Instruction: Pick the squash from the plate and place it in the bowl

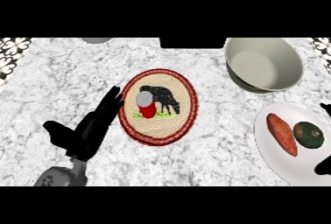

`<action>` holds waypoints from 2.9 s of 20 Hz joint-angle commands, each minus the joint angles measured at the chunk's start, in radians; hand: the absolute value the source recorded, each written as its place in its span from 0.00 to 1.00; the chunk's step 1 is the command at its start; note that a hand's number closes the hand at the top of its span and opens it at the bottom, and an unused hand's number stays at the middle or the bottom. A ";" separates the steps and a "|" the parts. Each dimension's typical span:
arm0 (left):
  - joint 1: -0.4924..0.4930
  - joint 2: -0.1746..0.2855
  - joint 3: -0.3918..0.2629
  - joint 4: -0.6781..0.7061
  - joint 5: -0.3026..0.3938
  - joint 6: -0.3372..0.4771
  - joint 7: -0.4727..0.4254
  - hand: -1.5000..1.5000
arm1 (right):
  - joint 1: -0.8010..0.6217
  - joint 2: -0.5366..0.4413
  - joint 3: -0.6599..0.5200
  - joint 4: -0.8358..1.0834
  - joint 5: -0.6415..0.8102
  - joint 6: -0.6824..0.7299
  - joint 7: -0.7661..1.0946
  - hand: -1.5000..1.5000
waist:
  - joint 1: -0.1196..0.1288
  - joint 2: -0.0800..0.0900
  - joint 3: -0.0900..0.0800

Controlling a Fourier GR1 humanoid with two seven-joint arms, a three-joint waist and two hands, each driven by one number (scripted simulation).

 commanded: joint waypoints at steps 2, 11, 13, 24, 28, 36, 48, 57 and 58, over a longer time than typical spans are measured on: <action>-0.054 -0.060 0.045 0.085 -0.037 -0.025 -0.018 0.50 | -0.038 0.072 0.005 0.082 0.103 -0.008 -0.069 0.00 | -0.002 0.001 0.000; 0.047 -0.093 0.050 -0.036 -0.117 -0.032 0.028 0.50 | -0.057 0.149 -0.052 0.126 0.210 0.017 -0.096 0.00 | -0.001 -0.001 0.000; 0.007 -0.099 0.065 -0.033 -0.100 -0.048 0.060 0.50 | -0.058 0.203 -0.015 0.189 0.279 -0.077 -0.115 0.00 | -0.001 0.000 0.000; 0.034 -0.126 0.133 -0.013 -0.136 -0.127 0.056 0.50 | -0.034 0.254 -0.109 0.209 0.344 -0.080 -0.194 0.00 | -0.003 -0.001 0.000; 0.022 -0.168 0.122 -0.004 -0.177 -0.102 0.059 0.50 | -0.089 0.231 -0.157 0.292 0.332 -0.051 -0.261 0.00 | -0.003 -0.001 0.000; 0.022 -0.157 0.154 -0.017 -0.139 -0.161 0.081 0.50 | -0.149 0.256 -0.150 0.543 0.406 -0.275 -0.478 1.00 | 0.002 0.001 0.001; 0.024 -0.185 0.157 -0.001 -0.178 -0.165 0.062 0.50 | -0.146 0.292 -0.123 0.461 0.488 -0.280 -0.450 1.00 | -0.002 0.000 0.000; -0.033 -0.178 0.150 0.003 -0.183 -0.177 0.092 0.50 | -0.366 0.677 0.148 0.347 0.690 -0.092 0.035 1.00 | 0.064 0.006 -0.003; -0.030 -0.178 0.152 0.012 -0.180 -0.178 0.097 0.50 | -0.430 0.709 0.151 0.350 0.711 -0.055 0.105 1.00 | 0.060 0.005 -0.003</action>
